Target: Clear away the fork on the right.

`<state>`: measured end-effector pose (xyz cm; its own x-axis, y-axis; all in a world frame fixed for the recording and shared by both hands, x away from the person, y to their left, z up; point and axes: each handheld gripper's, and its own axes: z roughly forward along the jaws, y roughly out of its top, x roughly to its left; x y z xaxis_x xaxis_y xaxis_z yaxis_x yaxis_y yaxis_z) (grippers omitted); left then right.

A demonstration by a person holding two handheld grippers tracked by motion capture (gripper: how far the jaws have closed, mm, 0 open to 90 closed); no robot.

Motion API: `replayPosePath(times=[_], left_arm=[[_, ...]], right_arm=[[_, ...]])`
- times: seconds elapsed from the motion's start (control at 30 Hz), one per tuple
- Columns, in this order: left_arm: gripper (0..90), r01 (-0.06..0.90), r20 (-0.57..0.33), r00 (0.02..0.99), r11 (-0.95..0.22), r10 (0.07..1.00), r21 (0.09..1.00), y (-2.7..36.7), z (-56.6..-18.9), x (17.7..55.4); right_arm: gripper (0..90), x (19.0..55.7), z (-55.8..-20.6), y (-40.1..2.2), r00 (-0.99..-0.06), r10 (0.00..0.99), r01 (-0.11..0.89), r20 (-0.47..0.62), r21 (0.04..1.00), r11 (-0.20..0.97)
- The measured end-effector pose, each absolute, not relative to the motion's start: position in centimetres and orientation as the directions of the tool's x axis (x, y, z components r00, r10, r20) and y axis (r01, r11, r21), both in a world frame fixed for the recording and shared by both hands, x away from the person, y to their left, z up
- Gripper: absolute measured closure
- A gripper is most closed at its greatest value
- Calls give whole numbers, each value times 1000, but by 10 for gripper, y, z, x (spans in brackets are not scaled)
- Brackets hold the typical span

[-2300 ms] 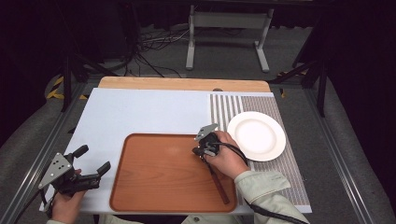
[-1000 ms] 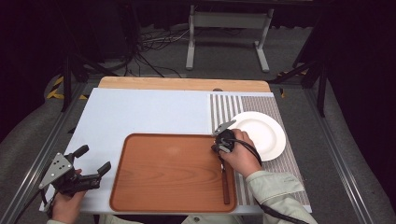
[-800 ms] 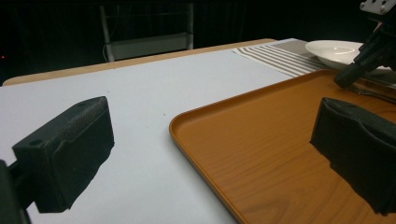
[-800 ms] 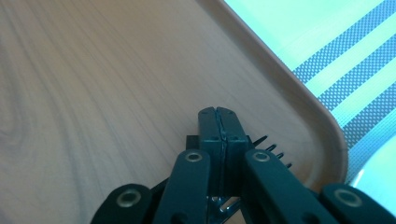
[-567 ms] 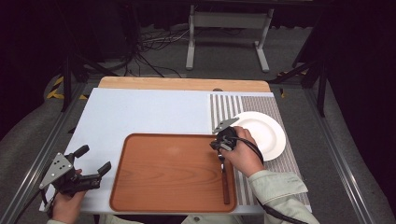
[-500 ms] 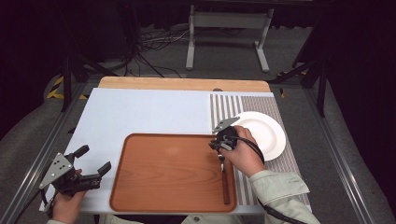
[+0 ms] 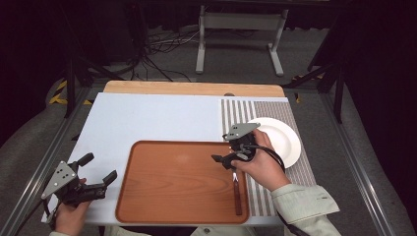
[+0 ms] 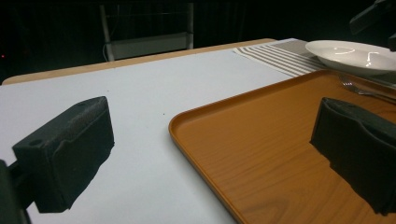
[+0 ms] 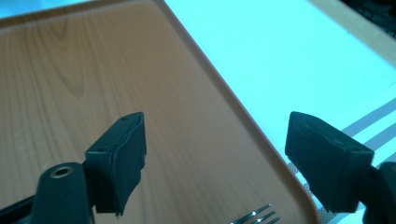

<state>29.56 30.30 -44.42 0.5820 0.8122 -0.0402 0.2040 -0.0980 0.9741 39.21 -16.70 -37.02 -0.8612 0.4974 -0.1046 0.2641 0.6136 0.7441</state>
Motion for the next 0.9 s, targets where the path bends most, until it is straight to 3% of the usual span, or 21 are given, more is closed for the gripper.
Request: replayPosePath(times=[0.37,0.9], left_arm=[[2,204,-42,581,-96,812,974,303,-444,296],[2,206,-41,581,-98,813,974,303,-444,296]], right_arm=[[191,379,-356,-192,-857,493,177,-147,815,552],[156,364,-351,-232,-838,522,141,-158,861,488]])
